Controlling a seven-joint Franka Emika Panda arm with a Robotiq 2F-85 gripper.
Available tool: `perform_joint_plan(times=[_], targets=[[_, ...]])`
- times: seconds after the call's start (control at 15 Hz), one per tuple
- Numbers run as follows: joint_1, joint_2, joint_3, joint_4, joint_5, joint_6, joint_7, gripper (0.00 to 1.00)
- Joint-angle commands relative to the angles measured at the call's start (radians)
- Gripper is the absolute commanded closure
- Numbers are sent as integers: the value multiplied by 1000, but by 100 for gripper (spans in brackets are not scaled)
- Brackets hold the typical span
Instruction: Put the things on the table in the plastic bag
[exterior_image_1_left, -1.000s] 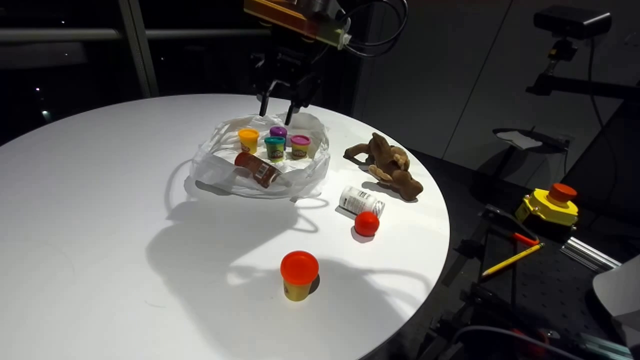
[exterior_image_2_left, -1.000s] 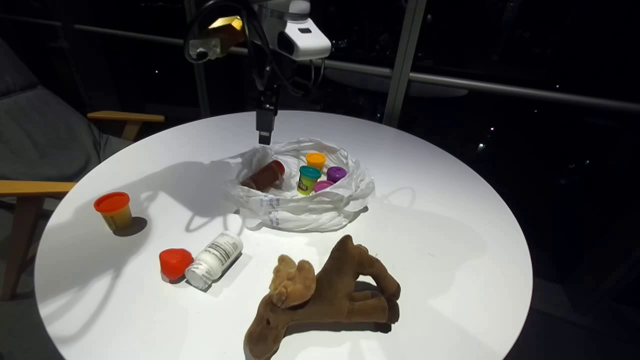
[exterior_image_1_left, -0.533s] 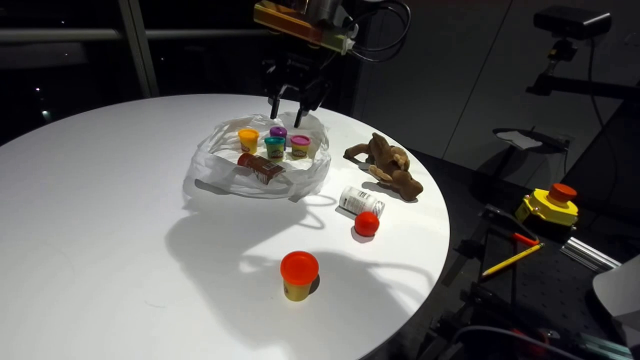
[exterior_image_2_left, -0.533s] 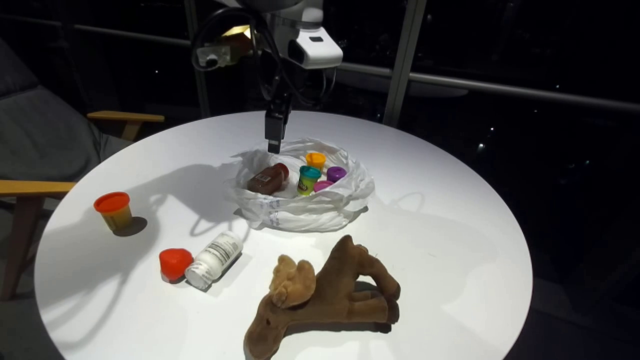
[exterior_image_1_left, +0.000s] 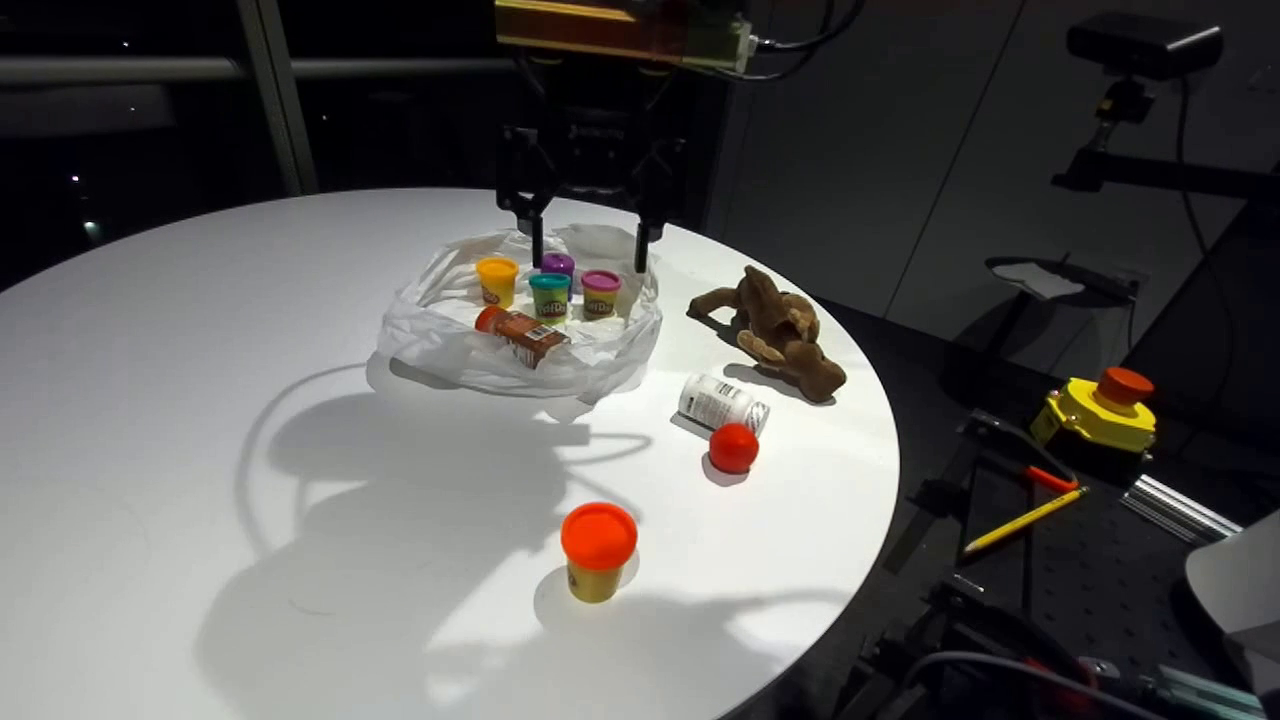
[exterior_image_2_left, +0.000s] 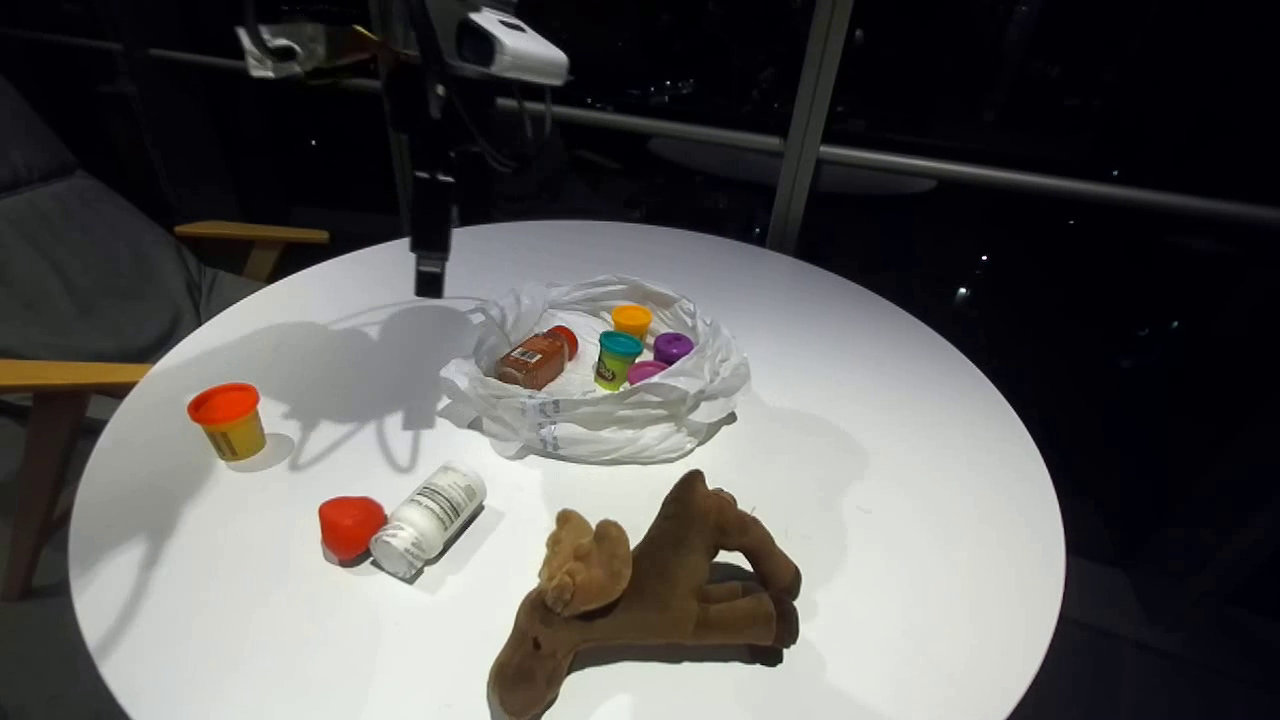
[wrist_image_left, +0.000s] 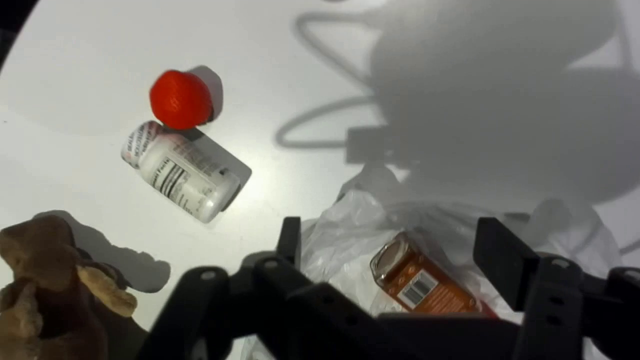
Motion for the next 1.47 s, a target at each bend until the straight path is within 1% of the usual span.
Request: perform_joint_plan(times=[0.0, 0.07, 0.2, 0.27, 0.4, 0.53, 0.67, 0.73, 0.8, 0.93, 1.07, 1.4], targets=[[70, -128, 71, -71, -85, -97, 3, 0], [87, -127, 94, -64, -108, -121, 1, 0], [119, -78, 127, -29, -184, -147, 3, 0], [134, -27, 133, -8, -240, -140, 10, 0], [155, 45, 139, 3, -322, -114, -15, 0], [176, 106, 127, 1, -385, -44, 0, 0], [189, 160, 105, -2, -425, 90, 30, 0], [191, 180, 99, -6, -427, 145, 23, 0], [186, 197, 102, -8, -403, 194, -2, 0], [192, 206, 93, -29, -385, 261, -9, 0], [194, 196, 91, -50, -368, 282, -12, 0], [190, 163, 122, -104, -300, 256, -51, 0]])
